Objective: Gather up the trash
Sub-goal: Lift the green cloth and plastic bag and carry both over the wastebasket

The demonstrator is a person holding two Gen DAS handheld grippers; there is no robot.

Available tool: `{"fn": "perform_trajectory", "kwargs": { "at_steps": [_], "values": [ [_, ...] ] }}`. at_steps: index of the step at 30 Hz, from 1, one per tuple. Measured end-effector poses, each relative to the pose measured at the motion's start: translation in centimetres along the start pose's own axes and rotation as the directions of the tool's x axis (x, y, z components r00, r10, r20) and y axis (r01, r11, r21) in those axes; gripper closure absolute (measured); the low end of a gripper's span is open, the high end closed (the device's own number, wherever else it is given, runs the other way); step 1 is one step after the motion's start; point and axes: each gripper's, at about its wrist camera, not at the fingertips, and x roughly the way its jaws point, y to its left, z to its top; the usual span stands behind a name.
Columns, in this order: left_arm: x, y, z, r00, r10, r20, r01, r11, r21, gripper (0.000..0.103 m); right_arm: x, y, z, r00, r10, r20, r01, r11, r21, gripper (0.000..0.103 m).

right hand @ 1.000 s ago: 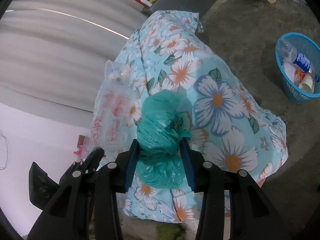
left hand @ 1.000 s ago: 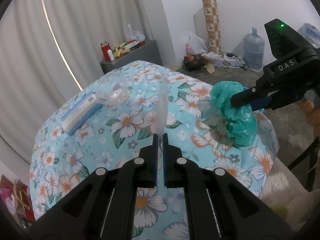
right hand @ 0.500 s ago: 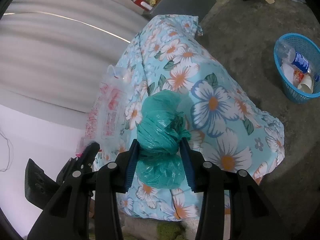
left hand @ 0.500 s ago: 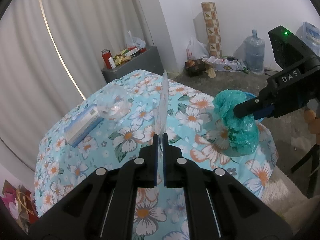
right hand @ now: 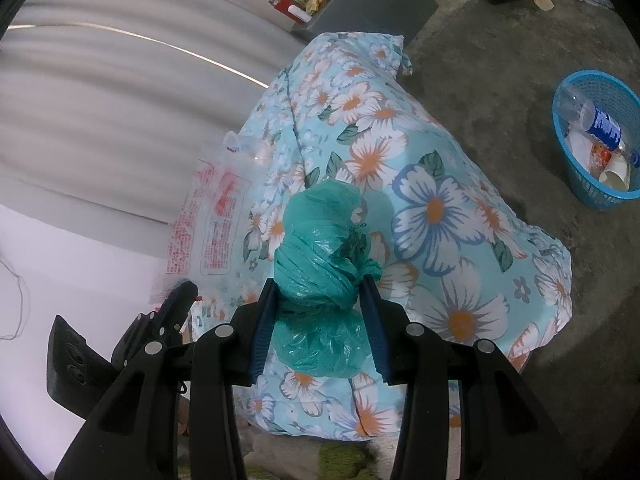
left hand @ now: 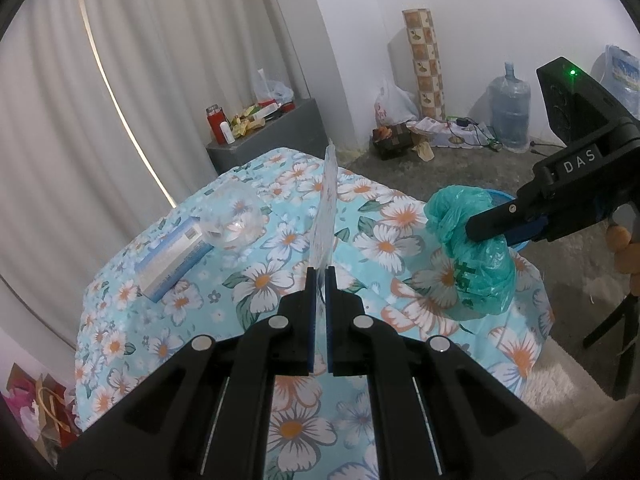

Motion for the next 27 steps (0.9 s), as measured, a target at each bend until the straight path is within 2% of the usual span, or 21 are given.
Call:
{"fn": "perform_trajectory", "kwargs": {
  "at_steps": [9, 13, 16, 20, 22, 24, 27],
  "values": [
    [-0.7, 0.1, 0.9, 0.999, -0.025, 0.027, 0.025, 1.0, -0.01, 0.101, -2.2, -0.2, 0.1, 0.999, 0.009, 0.042, -0.009, 1.0, 0.004, 0.062],
    [-0.7, 0.0, 2.7, 0.995, -0.084, 0.055, 0.086, 0.996, -0.02, 0.101, -5.1, -1.0, 0.3, 0.994, 0.012, 0.11, -0.014, 1.0, 0.018, 0.062],
    [-0.9, -0.6, 5.0, 0.983, -0.151, 0.1, 0.153, 0.988, -0.011, 0.101, -8.7, -2.9, 0.6, 0.98, -0.013, 0.196, 0.001, 0.998, 0.061, 0.062],
    [-0.7, -2.3, 8.5, 0.959, -0.24, 0.153, 0.241, 0.971, 0.013, 0.101, -14.7, -7.1, 0.7, 0.934, -0.098, 0.344, 0.039, 0.984, 0.174, 0.062],
    [0.0, -3.7, 10.5, 0.94, -0.301, 0.162, 0.301, 0.953, 0.024, 0.101, -17.5, -9.5, 0.3, 0.897, -0.172, 0.407, 0.078, 0.968, 0.238, 0.062],
    [1.1, -5.7, 12.4, 0.921, -0.358, 0.157, 0.356, 0.934, 0.041, 0.101, -19.3, -11.6, -0.2, 0.867, -0.232, 0.442, 0.101, 0.949, 0.299, 0.062],
    [3.7, -8.8, 14.6, 0.897, -0.428, 0.113, 0.423, 0.904, 0.062, 0.101, -20.8, -15.1, -0.8, 0.841, -0.283, 0.461, 0.099, 0.919, 0.383, 0.062]
  ]
}}
